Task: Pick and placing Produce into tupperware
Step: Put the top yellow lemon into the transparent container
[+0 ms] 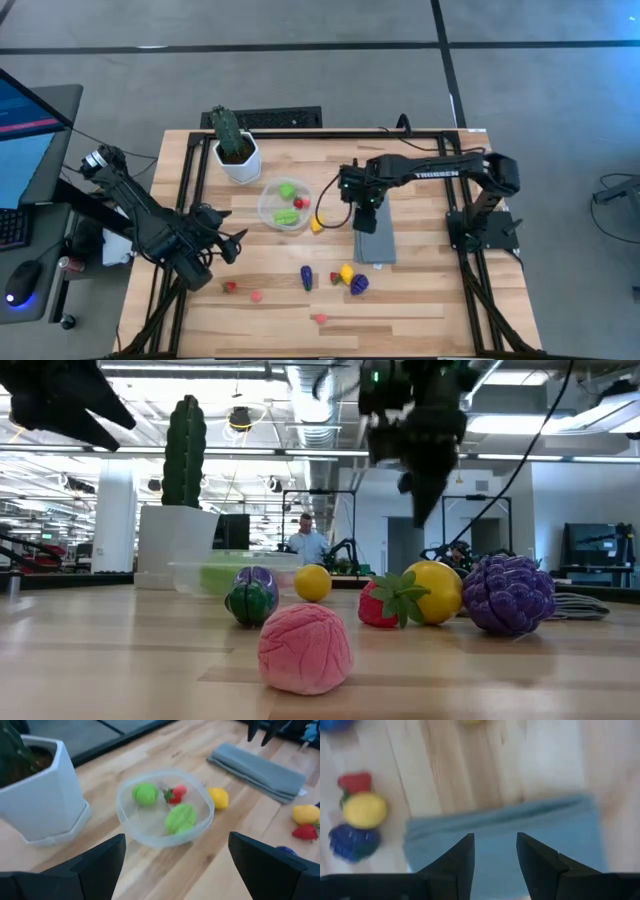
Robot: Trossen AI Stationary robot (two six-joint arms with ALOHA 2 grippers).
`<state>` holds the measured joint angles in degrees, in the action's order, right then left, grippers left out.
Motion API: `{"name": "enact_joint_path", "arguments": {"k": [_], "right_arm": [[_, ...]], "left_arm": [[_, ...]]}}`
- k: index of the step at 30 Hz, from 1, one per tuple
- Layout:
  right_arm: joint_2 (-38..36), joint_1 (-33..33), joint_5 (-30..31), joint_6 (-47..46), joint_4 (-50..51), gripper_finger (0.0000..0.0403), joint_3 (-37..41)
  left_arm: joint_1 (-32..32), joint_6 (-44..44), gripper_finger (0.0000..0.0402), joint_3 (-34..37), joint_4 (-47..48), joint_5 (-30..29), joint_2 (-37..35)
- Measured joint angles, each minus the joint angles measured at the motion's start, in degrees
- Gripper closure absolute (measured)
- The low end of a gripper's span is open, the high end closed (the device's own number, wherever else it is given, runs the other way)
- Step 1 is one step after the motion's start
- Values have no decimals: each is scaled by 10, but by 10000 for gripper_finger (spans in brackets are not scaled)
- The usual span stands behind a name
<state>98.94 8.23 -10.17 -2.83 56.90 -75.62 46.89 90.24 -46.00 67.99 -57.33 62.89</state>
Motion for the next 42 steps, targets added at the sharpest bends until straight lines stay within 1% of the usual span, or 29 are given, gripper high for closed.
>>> {"name": "enact_joint_path", "arguments": {"k": [4,5,7,12,15,18,21,27,32,42], "right_arm": [[37,27,-117,-2,-33,221,11],[45,31,-135,-3,-38,217,12],[59,37,-149,-6,-68,204,11],[73,28,-151,9,-134,153,11],[73,15,-146,55,-182,126,11],[73,0,-114,115,-222,109,11],[73,-10,-86,151,-241,106,11],[73,-10,-31,162,-269,107,11],[73,-12,-29,191,-295,107,10],[73,-27,-28,246,-329,107,10]], "left_arm": [[0,20,58,0,-5,17,0],[0,22,58,0,-8,20,0],[0,22,58,0,-13,25,0],[0,13,58,0,-20,25,0],[0,13,58,0,-20,24,0],[0,11,58,0,-20,21,0],[0,9,58,0,-20,20,0],[0,3,58,0,-20,20,0],[0,-11,58,0,-20,16,0],[0,-12,58,0,-20,0,0]]}}
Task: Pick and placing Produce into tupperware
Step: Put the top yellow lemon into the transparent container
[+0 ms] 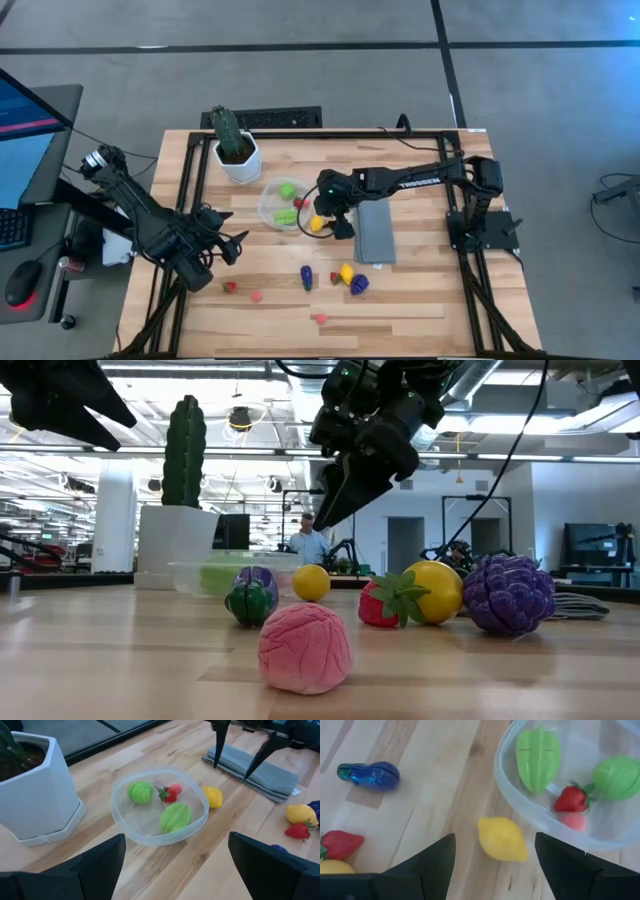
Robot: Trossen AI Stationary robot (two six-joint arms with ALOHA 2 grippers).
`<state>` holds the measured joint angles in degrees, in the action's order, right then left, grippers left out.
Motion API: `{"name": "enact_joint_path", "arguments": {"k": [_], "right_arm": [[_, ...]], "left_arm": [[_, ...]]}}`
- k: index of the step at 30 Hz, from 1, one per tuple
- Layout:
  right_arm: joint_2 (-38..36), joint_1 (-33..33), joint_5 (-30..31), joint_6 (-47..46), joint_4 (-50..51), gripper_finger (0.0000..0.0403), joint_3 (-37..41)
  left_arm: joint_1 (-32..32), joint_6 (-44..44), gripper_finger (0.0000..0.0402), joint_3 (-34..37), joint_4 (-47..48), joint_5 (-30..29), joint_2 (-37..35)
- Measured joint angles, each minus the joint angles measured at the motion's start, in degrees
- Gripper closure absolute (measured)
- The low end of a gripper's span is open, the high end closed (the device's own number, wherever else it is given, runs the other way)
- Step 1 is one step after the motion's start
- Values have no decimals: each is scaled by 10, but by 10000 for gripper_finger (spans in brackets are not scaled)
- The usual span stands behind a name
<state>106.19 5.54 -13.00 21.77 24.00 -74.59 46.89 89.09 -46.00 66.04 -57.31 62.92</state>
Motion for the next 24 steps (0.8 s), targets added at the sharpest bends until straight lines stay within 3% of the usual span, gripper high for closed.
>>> {"name": "enact_joint_path", "arguments": {"k": [9,24], "right_arm": [[17,-7,13,42,-18,107,-2],[75,-25,46,12,-25,112,-10]], "left_arm": [[0,0,58,0,0,-1,0],[0,5,58,0,-6,1,0]]}}
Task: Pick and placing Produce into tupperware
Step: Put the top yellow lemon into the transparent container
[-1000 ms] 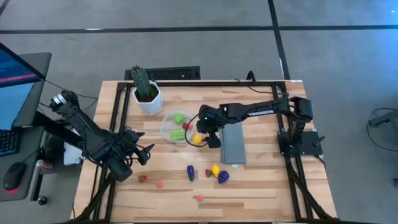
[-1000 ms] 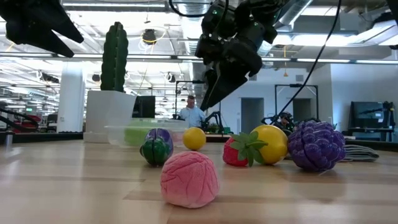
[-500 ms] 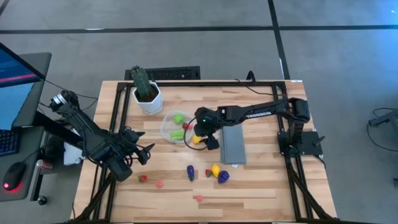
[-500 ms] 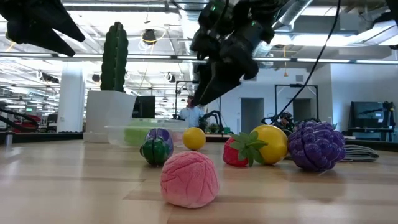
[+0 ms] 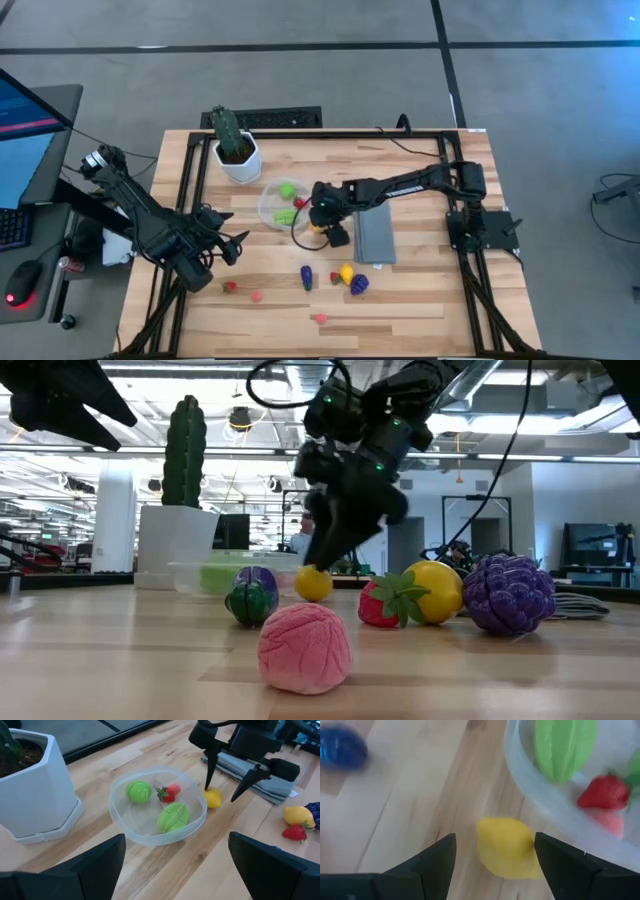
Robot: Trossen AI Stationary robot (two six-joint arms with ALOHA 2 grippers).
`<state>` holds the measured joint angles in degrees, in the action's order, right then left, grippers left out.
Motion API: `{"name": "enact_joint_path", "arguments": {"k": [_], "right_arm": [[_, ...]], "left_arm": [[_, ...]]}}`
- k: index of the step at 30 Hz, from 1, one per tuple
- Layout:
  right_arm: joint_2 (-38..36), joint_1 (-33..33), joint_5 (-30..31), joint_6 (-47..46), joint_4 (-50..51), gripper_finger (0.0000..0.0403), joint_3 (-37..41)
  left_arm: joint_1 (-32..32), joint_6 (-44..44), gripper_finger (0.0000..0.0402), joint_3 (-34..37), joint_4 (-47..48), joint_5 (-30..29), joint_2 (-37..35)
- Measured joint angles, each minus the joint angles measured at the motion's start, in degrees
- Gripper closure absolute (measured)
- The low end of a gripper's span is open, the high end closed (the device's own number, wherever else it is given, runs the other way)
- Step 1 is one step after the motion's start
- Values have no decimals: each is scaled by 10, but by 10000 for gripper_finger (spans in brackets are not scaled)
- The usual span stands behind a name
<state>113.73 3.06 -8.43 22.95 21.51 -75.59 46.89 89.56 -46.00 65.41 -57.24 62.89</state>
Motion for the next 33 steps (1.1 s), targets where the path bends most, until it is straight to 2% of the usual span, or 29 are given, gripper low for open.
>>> {"name": "enact_joint_path", "arguments": {"k": [13,23,33], "right_arm": [[0,1,-2,0,-1,113,0],[0,1,-7,-20,73,112,0],[0,9,-7,-20,99,111,0]], "left_arm": [[0,-1,58,0,-5,-1,0],[0,-2,58,0,-4,-1,0],[0,-4,58,0,-4,-1,0]]}}
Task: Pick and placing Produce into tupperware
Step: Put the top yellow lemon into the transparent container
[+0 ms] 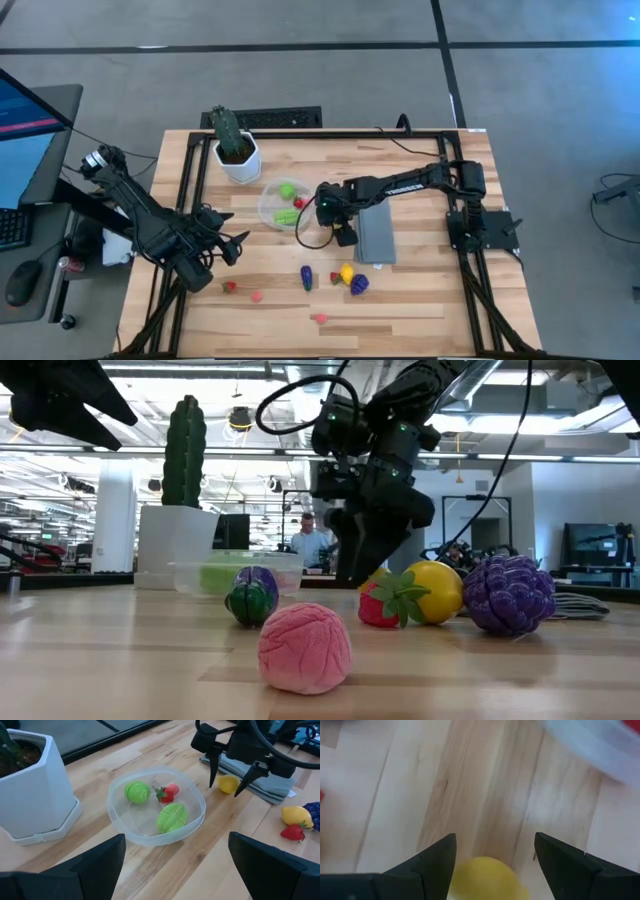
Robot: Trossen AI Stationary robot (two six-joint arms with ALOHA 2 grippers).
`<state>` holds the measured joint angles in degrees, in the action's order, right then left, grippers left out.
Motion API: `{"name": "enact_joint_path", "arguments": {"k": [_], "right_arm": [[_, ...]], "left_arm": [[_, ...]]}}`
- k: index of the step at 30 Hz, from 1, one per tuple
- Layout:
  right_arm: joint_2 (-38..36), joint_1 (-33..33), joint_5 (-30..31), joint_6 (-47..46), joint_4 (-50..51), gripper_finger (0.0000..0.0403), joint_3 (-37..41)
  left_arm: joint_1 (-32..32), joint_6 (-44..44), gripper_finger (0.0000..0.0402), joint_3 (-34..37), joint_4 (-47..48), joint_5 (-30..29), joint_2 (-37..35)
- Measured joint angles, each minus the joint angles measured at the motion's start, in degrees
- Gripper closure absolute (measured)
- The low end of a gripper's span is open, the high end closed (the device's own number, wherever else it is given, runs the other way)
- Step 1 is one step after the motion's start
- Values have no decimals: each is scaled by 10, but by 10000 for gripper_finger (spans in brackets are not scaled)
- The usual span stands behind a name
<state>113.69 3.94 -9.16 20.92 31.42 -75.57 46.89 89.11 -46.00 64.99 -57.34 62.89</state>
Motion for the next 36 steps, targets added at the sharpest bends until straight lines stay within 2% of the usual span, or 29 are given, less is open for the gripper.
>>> {"name": "enact_joint_path", "arguments": {"k": [3,8,12,28,36], "right_arm": [[0,6,-6,-20,14,111,0],[0,29,-48,-86,39,111,0],[0,37,-71,-95,68,111,0],[-23,56,-76,-105,105,110,1],[-25,83,-101,-136,150,76,0]], "left_arm": [[0,0,58,0,0,0,0],[0,0,58,0,0,0,0],[0,-12,58,0,1,0,0],[0,-17,58,0,3,-6,0],[0,-17,58,0,3,-20,0]]}}
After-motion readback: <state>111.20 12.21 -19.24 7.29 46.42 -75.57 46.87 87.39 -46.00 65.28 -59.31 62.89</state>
